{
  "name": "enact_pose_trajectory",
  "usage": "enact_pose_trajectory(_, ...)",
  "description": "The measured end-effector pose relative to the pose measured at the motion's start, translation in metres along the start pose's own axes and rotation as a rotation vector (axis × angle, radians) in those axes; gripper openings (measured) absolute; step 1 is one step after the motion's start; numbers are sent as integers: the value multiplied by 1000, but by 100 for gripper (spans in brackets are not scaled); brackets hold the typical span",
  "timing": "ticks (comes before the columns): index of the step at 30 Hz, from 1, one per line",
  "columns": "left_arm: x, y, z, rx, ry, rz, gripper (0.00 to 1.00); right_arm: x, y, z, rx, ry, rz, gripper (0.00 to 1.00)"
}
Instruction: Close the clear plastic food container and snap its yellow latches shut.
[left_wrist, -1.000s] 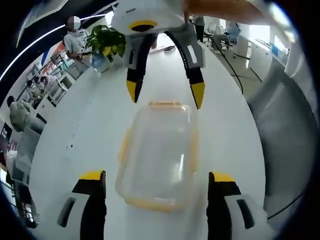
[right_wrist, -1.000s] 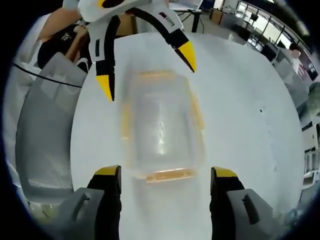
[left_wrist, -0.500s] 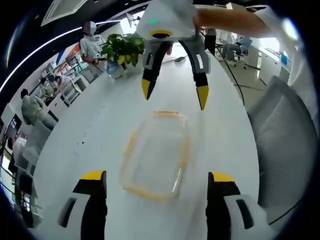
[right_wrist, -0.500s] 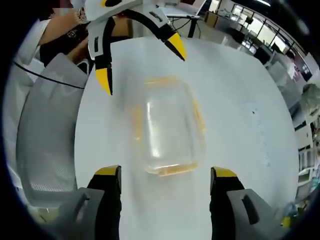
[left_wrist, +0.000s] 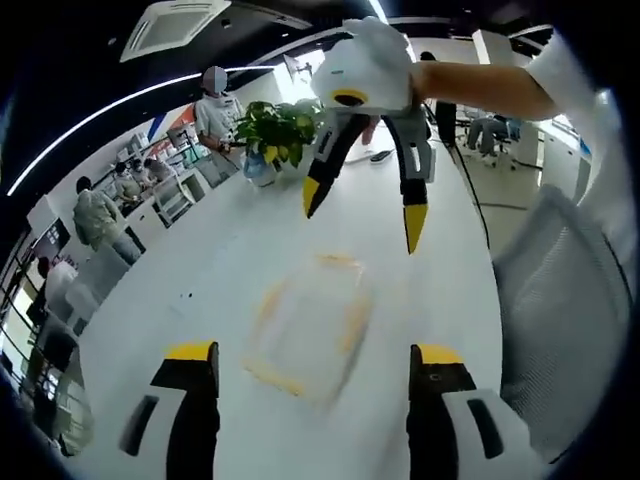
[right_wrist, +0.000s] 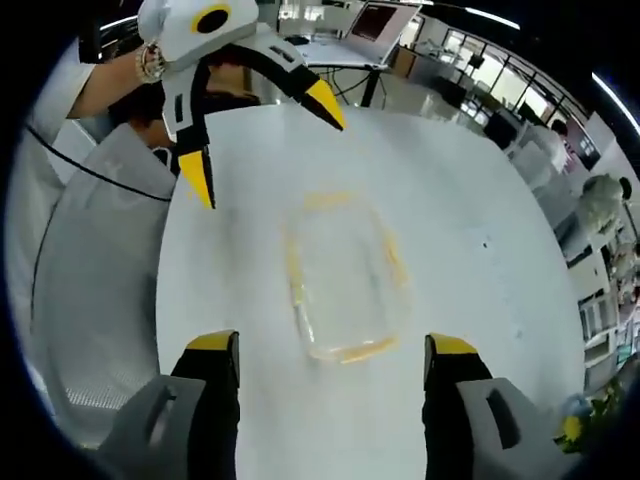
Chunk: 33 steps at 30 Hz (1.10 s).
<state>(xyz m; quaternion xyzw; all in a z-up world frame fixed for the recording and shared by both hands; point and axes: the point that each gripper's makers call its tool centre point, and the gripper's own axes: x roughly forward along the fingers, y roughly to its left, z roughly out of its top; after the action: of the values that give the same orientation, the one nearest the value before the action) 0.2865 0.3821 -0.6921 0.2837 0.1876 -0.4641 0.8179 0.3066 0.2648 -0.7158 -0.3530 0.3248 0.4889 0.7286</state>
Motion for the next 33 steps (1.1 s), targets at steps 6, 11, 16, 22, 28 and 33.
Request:
enact_pose_trajectory(6,-22,-16,-9,-31,-21,55,78,-10,17,-4,91,-47,-28,74)
enact_pose_trajectory(11,-37,-26,-29,-66,-19,125,76,-17,28,-6,123,-92,-94,73)
enact_pose_trajectory(16,-52,-36,-48,-97,-12,170,73,-26,41,-2,183,-183,-164,71)
enact_pose_trajectory(22,-69,-34,-52,-184,-93,234,68,-21,73,-6,286,-260,-178,71)
enact_pose_trajectory(28,-68,-39,-68,-214,-77,248,68,-16,95,-4,362,-357,-221,68)
enact_pose_trajectory(33,-67,-43,-77,-245,-75,241,68,-13,106,-8,413,-394,-223,65)
